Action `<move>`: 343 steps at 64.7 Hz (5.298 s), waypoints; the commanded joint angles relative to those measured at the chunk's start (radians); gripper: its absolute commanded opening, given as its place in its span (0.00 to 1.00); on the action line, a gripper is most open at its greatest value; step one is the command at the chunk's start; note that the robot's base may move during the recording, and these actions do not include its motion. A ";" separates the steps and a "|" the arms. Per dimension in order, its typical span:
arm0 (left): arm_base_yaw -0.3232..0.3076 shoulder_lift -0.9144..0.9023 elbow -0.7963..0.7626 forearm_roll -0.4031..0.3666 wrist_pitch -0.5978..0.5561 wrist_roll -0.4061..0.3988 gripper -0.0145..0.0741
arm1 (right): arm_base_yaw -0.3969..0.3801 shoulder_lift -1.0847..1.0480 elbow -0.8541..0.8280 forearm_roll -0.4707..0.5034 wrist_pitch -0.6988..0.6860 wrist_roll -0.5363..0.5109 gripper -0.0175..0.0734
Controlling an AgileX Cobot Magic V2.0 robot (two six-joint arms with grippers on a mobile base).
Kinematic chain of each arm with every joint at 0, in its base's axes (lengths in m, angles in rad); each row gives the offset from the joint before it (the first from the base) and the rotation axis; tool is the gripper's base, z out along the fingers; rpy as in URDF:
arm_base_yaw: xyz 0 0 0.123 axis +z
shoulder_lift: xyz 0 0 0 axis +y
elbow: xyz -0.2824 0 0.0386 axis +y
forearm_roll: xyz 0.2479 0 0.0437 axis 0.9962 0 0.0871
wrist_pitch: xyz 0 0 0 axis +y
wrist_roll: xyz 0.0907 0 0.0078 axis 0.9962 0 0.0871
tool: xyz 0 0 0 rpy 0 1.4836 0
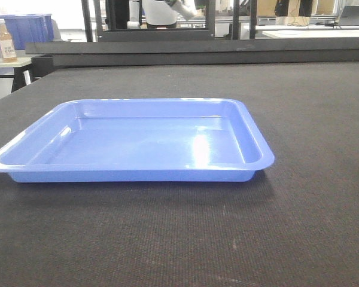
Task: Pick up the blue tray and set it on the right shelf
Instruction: 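Lower both grippers toward the opposite rims of the light blue tray, then close both grippers on the tray's opposite side rims, then lift the tray off the table with both grippers, then hold the tray raised with both grippers while the base drives away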
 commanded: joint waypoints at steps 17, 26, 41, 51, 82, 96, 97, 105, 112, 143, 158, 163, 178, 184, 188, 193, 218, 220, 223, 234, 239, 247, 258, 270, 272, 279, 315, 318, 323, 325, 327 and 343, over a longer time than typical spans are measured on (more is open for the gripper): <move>-0.130 0.415 -0.274 -0.246 0.100 0.285 0.58 | 0.309 0.437 -0.365 0.033 0.094 -0.005 0.88; -0.151 0.633 -0.413 -0.246 0.215 0.285 0.58 | 0.413 0.698 -0.556 0.033 0.310 0.000 0.88; -0.151 0.941 -0.625 -0.167 0.369 0.251 0.57 | 0.411 1.050 -0.837 -0.001 0.590 0.224 0.88; -0.151 1.097 -0.734 -0.065 0.459 0.103 0.57 | 0.411 1.218 -0.945 -0.010 0.631 0.305 0.88; -0.221 1.383 -0.789 -0.074 0.450 -0.020 0.57 | 0.373 1.406 -0.976 -0.031 0.590 0.382 0.88; -0.221 1.428 -0.789 -0.052 0.420 -0.027 0.57 | 0.373 1.459 -0.976 -0.041 0.552 0.375 0.88; -0.221 1.430 -0.789 -0.052 0.418 -0.027 0.57 | 0.373 1.462 -0.976 -0.041 0.551 0.373 0.88; -0.221 1.443 -0.789 -0.052 0.395 -0.032 0.57 | 0.373 1.487 -0.976 -0.042 0.543 0.334 0.88; -0.219 1.458 -0.789 -0.052 0.379 -0.036 0.57 | 0.373 1.512 -0.976 -0.042 0.543 0.315 0.88; -0.219 1.503 -0.789 -0.049 0.369 -0.051 0.28 | 0.373 1.521 -0.976 -0.043 0.542 0.308 0.23; -0.219 1.488 -0.810 -0.049 0.415 -0.061 0.11 | 0.373 1.486 -0.976 -0.044 0.554 0.309 0.26; -0.221 1.458 -0.840 -0.049 0.455 -0.079 0.12 | 0.373 1.442 -0.976 -0.044 0.563 0.309 0.26; -0.255 1.288 -0.854 -0.011 0.528 -0.108 0.12 | 0.374 1.274 -0.971 -0.049 0.659 0.310 0.26; -0.292 1.229 -0.854 0.057 0.602 -0.145 0.12 | 0.379 1.206 -0.955 -0.059 0.687 0.310 0.26; -0.326 1.186 -0.854 0.096 0.646 -0.185 0.12 | 0.386 1.151 -0.933 -0.073 0.703 0.310 0.26; -0.370 1.142 -0.854 0.105 0.659 -0.202 0.12 | 0.388 1.080 -0.894 -0.078 0.717 0.310 0.26; -0.533 1.008 -0.756 0.119 0.735 -0.287 0.12 | 0.388 0.819 -0.713 -0.079 0.767 0.310 0.26; -0.539 0.999 -0.738 0.119 0.733 -0.291 0.12 | 0.388 0.811 -0.706 -0.079 0.770 0.310 0.26; -0.546 0.992 -0.716 0.119 0.731 -0.298 0.12 | 0.388 0.802 -0.698 -0.079 0.774 0.310 0.26; -0.553 0.980 -0.693 0.119 0.729 -0.316 0.12 | 0.388 0.794 -0.690 -0.079 0.773 0.309 0.26; -0.553 0.980 -0.699 0.119 0.729 -0.316 0.11 | 0.388 0.794 -0.690 -0.079 0.768 0.309 0.26; -0.553 0.980 -0.699 0.119 0.747 -0.316 0.11 | 0.388 0.794 -0.690 -0.079 0.769 0.309 0.25; -0.553 0.980 -0.699 0.119 0.754 -0.316 0.11 | 0.388 0.794 -0.690 -0.079 0.770 0.309 0.25; -0.553 0.980 -0.699 0.119 0.754 -0.316 0.11 | 0.387 0.794 -0.690 -0.079 0.770 0.309 0.25; -0.553 0.980 -0.699 0.119 0.754 -0.316 0.11 | 0.387 0.794 -0.690 -0.079 0.770 0.309 0.25; -0.553 0.980 -0.699 0.119 0.754 -0.316 0.11 | 0.387 0.794 -0.690 -0.079 0.770 0.309 0.25; -0.553 0.980 -0.699 0.117 0.756 -0.316 0.11 | 0.387 0.794 -0.690 -0.079 0.770 0.309 0.25; -0.553 0.980 -0.699 0.117 0.756 -0.316 0.11 | 0.387 0.795 -0.690 -0.079 0.770 0.309 0.25; -0.553 0.980 -0.699 0.117 0.756 -0.316 0.11 | 0.387 0.795 -0.690 -0.079 0.770 0.309 0.25; -0.553 0.980 -0.699 0.117 0.756 -0.316 0.11 | 0.387 0.795 -0.690 -0.079 0.770 0.309 0.25; -0.553 0.980 -0.699 0.117 0.756 -0.316 0.11 | 0.387 0.795 -0.690 -0.079 0.770 0.309 0.25; -0.553 0.980 -0.699 0.102 0.756 -0.316 0.11 | 0.387 0.795 -0.690 -0.079 0.770 0.309 0.25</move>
